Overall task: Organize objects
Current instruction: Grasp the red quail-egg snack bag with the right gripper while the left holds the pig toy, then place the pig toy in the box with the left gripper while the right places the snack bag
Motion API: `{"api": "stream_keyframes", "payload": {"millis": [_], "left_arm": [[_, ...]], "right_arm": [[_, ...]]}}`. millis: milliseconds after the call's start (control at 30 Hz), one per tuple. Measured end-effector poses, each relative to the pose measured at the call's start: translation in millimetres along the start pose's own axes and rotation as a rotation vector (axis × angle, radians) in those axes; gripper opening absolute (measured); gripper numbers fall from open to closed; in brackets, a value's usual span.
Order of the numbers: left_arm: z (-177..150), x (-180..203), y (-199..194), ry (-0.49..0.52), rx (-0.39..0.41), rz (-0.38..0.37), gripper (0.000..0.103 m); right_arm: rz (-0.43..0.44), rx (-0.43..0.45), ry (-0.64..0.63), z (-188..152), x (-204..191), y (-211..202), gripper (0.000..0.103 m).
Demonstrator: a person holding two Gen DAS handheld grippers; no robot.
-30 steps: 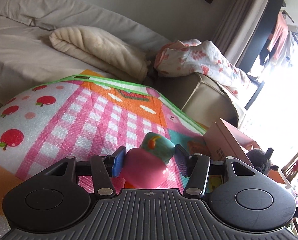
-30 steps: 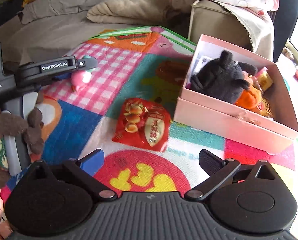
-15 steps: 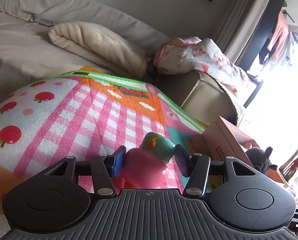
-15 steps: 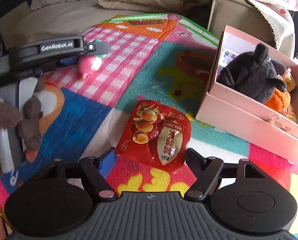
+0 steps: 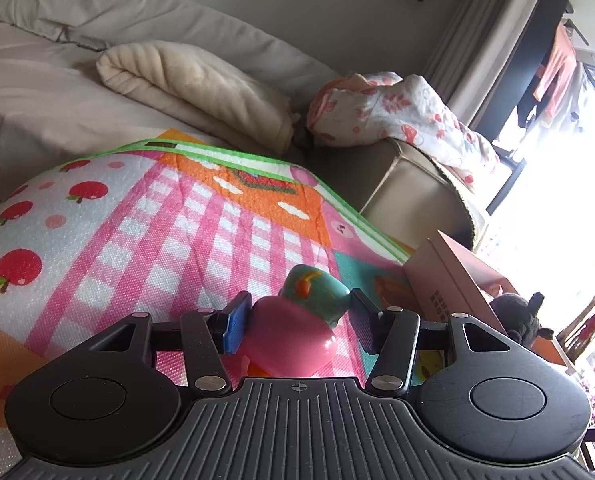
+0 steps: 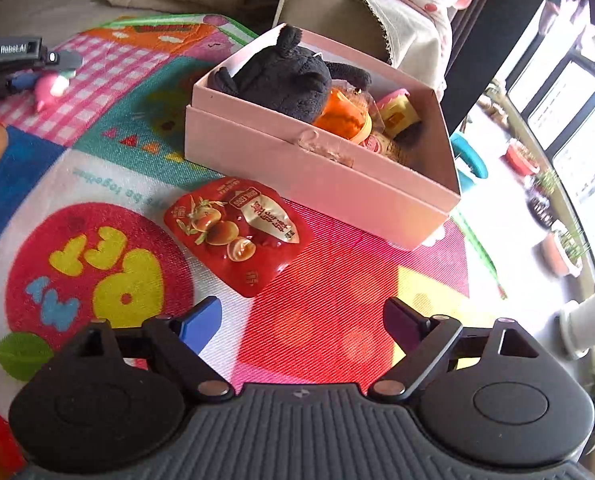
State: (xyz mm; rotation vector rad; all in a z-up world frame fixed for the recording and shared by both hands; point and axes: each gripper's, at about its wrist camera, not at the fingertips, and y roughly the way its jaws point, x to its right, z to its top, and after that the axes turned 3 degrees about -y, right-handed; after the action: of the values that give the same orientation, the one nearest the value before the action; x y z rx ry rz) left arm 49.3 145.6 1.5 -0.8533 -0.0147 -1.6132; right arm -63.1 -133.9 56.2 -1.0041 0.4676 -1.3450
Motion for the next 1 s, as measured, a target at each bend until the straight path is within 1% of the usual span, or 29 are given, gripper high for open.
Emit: {"api": "stream_keyframes", "payload": {"millis": [33,67,200,267,300,367,433,467,500,533,600,667,733,800,900,1000], "left_arm": [[0,0,0,0.0,0.0,0.0,0.058],[0,0,0,0.001,0.0,0.001,0.058],[-2,1,1,0.012,0.002,0.005,0.058],[-3,3,1,0.024,0.003,0.009,0.058],[-3,5,1,0.035,0.002,0.01,0.058],[-4,9,2,0.056,0.001,0.013,0.058],[-5,11,2,0.069,0.004,0.018,0.058],[-5,12,1,0.073,0.004,0.023,0.058],[-5,13,1,0.077,0.002,0.029,0.058],[-6,15,1,0.085,-0.003,0.036,0.058],[-10,22,-3,0.114,-0.014,0.052,0.058],[-18,33,-10,0.158,-0.036,0.059,0.058],[-25,45,-18,0.196,-0.07,0.047,0.058],[-26,64,-27,0.238,-0.091,0.021,0.058],[-15,107,-39,0.314,-0.055,-0.041,0.058],[6,155,-33,0.346,-0.036,-0.123,0.058]], "right_arm": [[0.03,-0.002,0.044,1,4,1,0.098],[0.055,-0.003,0.09,2,7,2,0.1],[0.16,-0.004,0.289,16,14,20,0.103],[0.194,-0.017,0.366,25,13,34,0.103],[0.197,-0.018,0.385,30,9,41,0.103],[0.13,0.004,0.36,41,-3,49,0.103],[0.082,0.008,0.303,47,-16,54,0.102],[0.074,0.021,0.287,48,-20,53,0.1],[0.09,0.035,0.266,48,-21,48,0.091],[0.108,0.041,0.25,47,-22,43,0.078],[0.119,0.047,0.226,45,-21,33,0.079],[0.113,0.083,0.196,38,-20,19,0.079],[0.116,0.127,0.167,30,-18,3,0.079],[0.129,0.186,0.148,20,-11,-17,0.079],[0.135,0.272,0.136,2,2,-42,0.079],[0.096,0.36,0.121,-16,17,-64,0.079]]}}
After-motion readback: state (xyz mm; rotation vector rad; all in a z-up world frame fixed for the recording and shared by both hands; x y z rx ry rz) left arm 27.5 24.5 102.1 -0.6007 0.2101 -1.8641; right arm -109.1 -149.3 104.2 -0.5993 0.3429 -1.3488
